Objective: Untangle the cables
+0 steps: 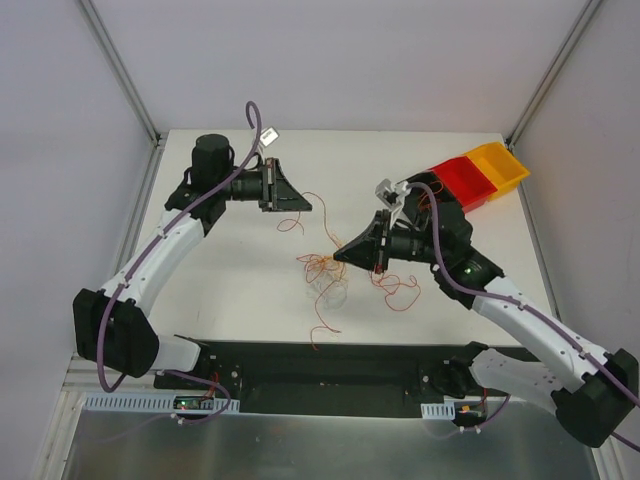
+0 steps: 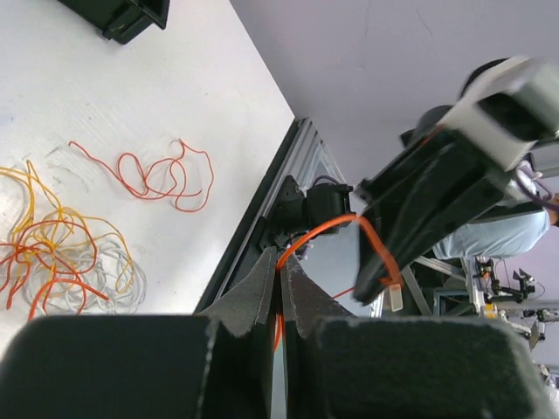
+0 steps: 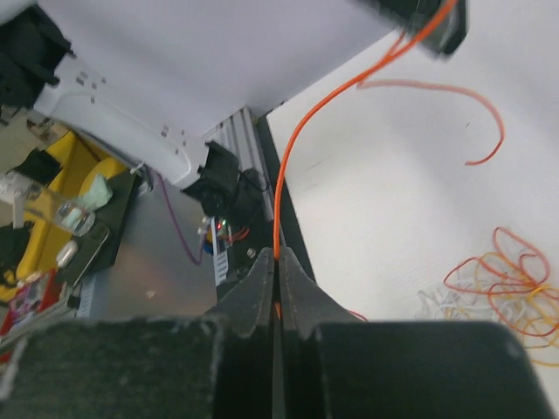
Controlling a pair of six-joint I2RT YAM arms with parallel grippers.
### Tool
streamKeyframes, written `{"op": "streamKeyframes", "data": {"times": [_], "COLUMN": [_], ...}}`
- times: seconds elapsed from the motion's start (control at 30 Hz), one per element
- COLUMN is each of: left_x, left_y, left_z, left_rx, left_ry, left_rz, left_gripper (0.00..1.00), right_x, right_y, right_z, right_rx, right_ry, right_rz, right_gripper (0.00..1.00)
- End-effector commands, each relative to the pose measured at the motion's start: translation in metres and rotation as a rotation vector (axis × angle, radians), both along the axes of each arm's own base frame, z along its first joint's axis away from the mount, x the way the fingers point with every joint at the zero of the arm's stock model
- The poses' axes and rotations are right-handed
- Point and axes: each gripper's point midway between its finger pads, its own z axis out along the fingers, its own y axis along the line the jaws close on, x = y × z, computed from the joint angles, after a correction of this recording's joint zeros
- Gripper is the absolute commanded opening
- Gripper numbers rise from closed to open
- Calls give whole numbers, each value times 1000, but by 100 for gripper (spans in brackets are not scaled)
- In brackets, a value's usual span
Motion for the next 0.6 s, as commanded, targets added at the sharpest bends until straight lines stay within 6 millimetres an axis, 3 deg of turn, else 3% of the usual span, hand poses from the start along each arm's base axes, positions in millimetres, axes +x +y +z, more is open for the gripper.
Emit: {"op": "streamKeyframes", "data": {"times": [0.0,0.1,0.27,0.33,0.4,0.53,0.57], "left_x": [-2,-13,-10,-1,9,24,26], "left_y": [-11,-33,-54,-52,-44,-19,-12], "left_z": [-22,-46,-65,-61,-58,-52,-51], "left_rx": [36,81,117,120,126,133,134], "left_ry": [-20,7,63,53,36,-6,-20], "left_rz": [-9,-49,-49,-14,47,155,174], "left_gripper": [0,0,0,13,42,74,76], "right_x": [30,57,90,104,116,144,152], "right_y": [-12,-27,-45,-59,-74,-102,-109], "right_z": [69,100,115,111,115,132,136], "right_rx": [50,50,-49,-90,-100,-123,-135], "right_ry": [-84,-104,-74,-68,-76,-127,-138], "right_rz": [-222,-375,-505,-568,-629,-746,-776], "right_gripper": [0,0,0,0,0,0,0]}}
